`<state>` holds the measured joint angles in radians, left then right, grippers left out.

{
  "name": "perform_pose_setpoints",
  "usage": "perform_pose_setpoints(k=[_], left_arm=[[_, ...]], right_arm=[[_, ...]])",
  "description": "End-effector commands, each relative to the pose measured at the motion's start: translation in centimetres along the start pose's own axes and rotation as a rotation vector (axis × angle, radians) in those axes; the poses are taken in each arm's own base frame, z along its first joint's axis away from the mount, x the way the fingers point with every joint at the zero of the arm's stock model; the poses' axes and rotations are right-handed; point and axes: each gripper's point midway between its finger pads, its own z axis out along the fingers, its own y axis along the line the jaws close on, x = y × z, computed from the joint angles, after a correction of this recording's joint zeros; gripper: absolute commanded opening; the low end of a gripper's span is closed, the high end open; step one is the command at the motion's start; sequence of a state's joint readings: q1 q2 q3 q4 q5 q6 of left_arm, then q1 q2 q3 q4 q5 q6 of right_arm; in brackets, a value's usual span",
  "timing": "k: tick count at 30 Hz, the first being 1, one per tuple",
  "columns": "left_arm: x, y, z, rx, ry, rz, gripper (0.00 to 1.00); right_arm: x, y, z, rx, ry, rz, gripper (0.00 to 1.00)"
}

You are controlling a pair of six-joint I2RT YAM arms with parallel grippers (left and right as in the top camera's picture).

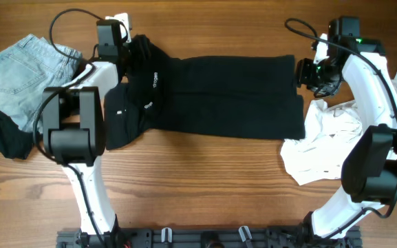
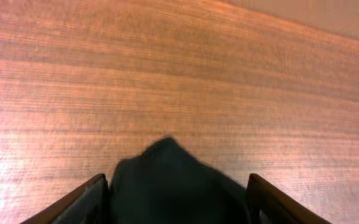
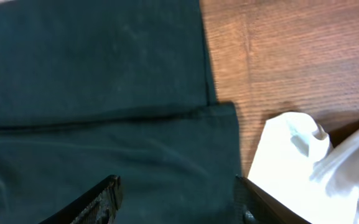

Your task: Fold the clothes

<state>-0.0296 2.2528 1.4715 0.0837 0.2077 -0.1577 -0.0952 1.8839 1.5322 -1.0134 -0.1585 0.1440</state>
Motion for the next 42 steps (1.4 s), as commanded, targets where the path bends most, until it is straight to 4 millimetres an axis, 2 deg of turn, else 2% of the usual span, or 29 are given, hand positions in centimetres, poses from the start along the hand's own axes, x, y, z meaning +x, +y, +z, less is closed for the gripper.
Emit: perform_pose_setpoints(k=[1,4,6,9,13,14,16,17,18,23,25,28,30,32,34,36,40,41,42], left_arm=[[-0.9,0.4,0.7,0.007,-0.04,0.019,0.7],[-4.0,-0.3,-0.1,0.018,-0.096,0.026,0.69],[-4.3,-0.5,-0.1,0.018,-0.092,0.027,0.69],[-2.4,-0.5,0.4,0.01,-0.029,0.021,0.63],[0.1,0.2,1.6,-0.003,0.037,0.013,0.64],[0.3,0.3,1.7,-0.003,0.04,0.012,0.61],[0.3,-0.1,1.7,0.011,0.04,0.014,0.43],[-0.2,-0.7,1.4,0.032,0.033,0.017,0.22],[-0.8,-0.9,0.9,0.038,0.024,0.014,0.05],[-4.6,-1.4,-2.8,0.042,-0.029,-0.081,0.04],[-5.3,-2.3,-4.5,0.065,-0.017,-0.09,0.04],[-3.9,-3.4,-5.7,0.094,0.069,-0.107,0.04],[-1.6,-3.1,-5.9,0.073,0.161,-0.131,0.04],[0.2,-2.8,-6.2,0.054,0.232,-0.151,0.04],[1.4,-2.6,-6.5,0.04,0.281,-0.165,0.04],[2.0,-2.5,-6.6,0.033,0.306,-0.172,0.04],[2.1,-2.4,-6.7,0.031,0.312,-0.174,0.04],[2.2,-2.4,-6.7,0.03,0.314,-0.175,0.04],[2.3,-2.4,-6.7,0.029,0.32,-0.176,0.04]], right_arm=[[-0.6,0.7,-0.7,-0.038,-0.027,-0.018,0.65],[-0.8,0.8,-0.7,-0.039,-0.033,-0.019,0.66],[-0.8,0.8,-0.7,-0.039,-0.033,-0.018,0.66],[-0.8,0.8,-0.7,-0.039,-0.033,-0.019,0.66],[-0.7,0.8,-0.6,-0.039,-0.032,-0.016,0.66],[-0.7,0.8,-0.6,-0.039,-0.032,-0.017,0.65],[-0.8,0.8,-0.7,-0.039,-0.036,-0.016,0.62],[-1.1,0.8,-0.7,-0.042,-0.046,-0.018,0.61],[-1.4,1.0,-0.7,-0.047,-0.059,-0.021,0.61],[-3.1,1.2,-0.5,-0.056,-0.123,-0.034,0.61],[-3.5,1.1,0.9,-0.055,-0.117,-0.034,0.61],[-5.1,1.1,3.8,-0.07,-0.121,-0.039,0.61],[-7.4,1.3,5.1,-0.073,-0.17,-0.05,0.65],[-10.2,1.4,6.3,-0.07,-0.259,-0.065,0.77],[-12.0,1.8,7.9,-0.073,-0.323,-0.085,0.78],[-12.6,2.3,9.7,-0.087,-0.339,-0.068,0.78],[-12.3,2.9,12.7,-0.095,-0.322,-0.061,0.77],[-12.1,3.0,13.2,-0.094,-0.315,-0.063,0.73],[-11.9,2.7,13.7,-0.084,-0.306,-0.045,0.62]])
